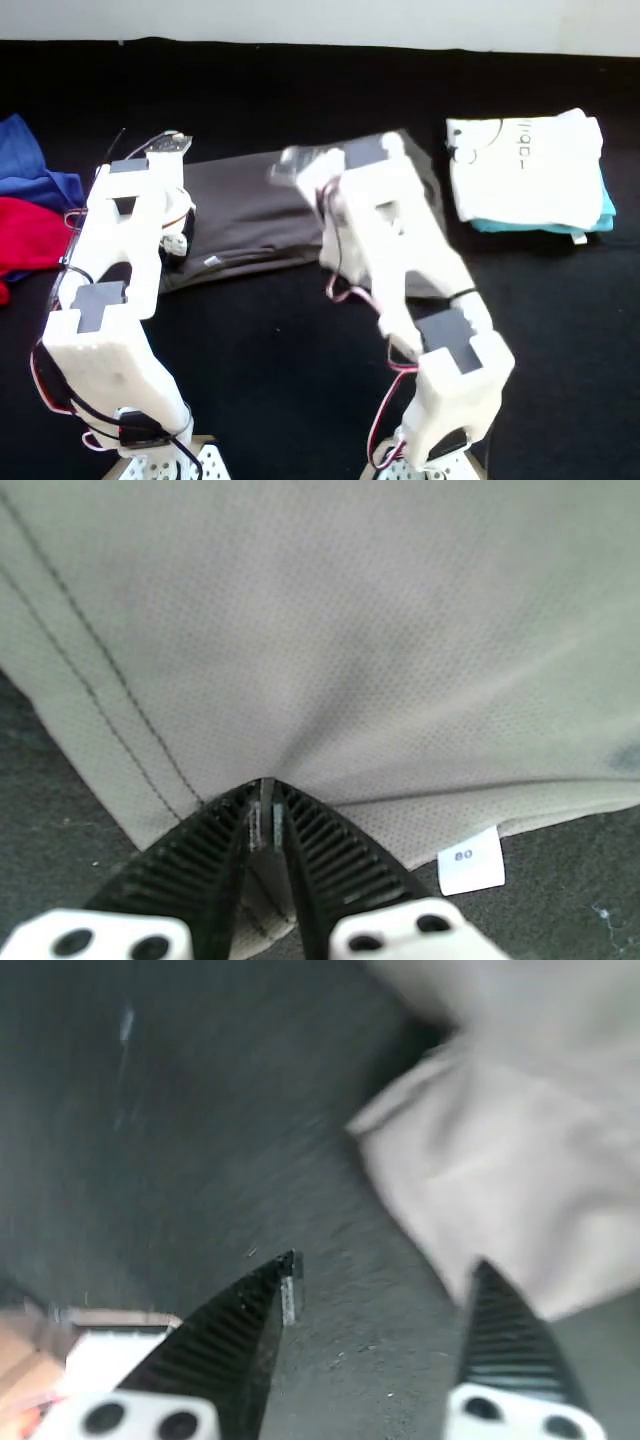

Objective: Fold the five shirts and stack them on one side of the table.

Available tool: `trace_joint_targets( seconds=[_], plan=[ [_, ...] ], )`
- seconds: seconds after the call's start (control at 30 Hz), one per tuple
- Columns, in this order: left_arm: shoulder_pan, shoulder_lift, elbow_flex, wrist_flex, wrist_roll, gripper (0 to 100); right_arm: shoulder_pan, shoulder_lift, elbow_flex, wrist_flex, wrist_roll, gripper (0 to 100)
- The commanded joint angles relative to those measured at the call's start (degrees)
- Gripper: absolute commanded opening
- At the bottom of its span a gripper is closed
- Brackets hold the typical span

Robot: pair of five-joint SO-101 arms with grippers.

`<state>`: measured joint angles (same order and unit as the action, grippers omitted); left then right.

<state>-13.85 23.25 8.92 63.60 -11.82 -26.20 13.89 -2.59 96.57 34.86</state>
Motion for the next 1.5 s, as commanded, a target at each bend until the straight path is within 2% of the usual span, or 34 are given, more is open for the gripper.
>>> trace_joint_targets(
  seconds=[0.0,0.33,0.67,0.77,0.9,0.97,1.1,1.27,1.47],
  plan=[
    [0.48,0.4,-1.1,-1.93,0.44,1,-0.48,-3.56,8.31,-6.02,2.55,29.6],
    [0.48,0.4,-1.1,-1.93,0.44,1,4.62,-2.77,15.69,-21.32,2.73,29.6],
    [0.48,0.4,-1.1,-1.93,0.44,1,6.99,13.41,9.19,-22.46,2.73,29.6],
    [0.48,0.4,-1.1,-1.93,0.44,1,8.04,17.27,5.49,-22.2,2.55,22.6],
    [0.48,0.4,-1.1,-1.93,0.44,1,10.42,21.23,-0.92,-20.09,2.37,0.1],
    [0.48,0.4,-1.1,-1.93,0.44,1,11.74,22.55,-3.91,-18.42,2.37,2.3],
    [0.48,0.4,-1.1,-1.93,0.44,1,14.29,22.99,-11.03,-12.88,2.37,0.6],
    [0.48,0.4,-1.1,-1.93,0.44,1,15.52,23.25,-27.56,-2.86,2.37,0.6],
    [0.48,0.4,-1.1,-1.93,0.44,1,15.43,25.01,-42.95,-2.24,2.37,0.6]
  ],
)
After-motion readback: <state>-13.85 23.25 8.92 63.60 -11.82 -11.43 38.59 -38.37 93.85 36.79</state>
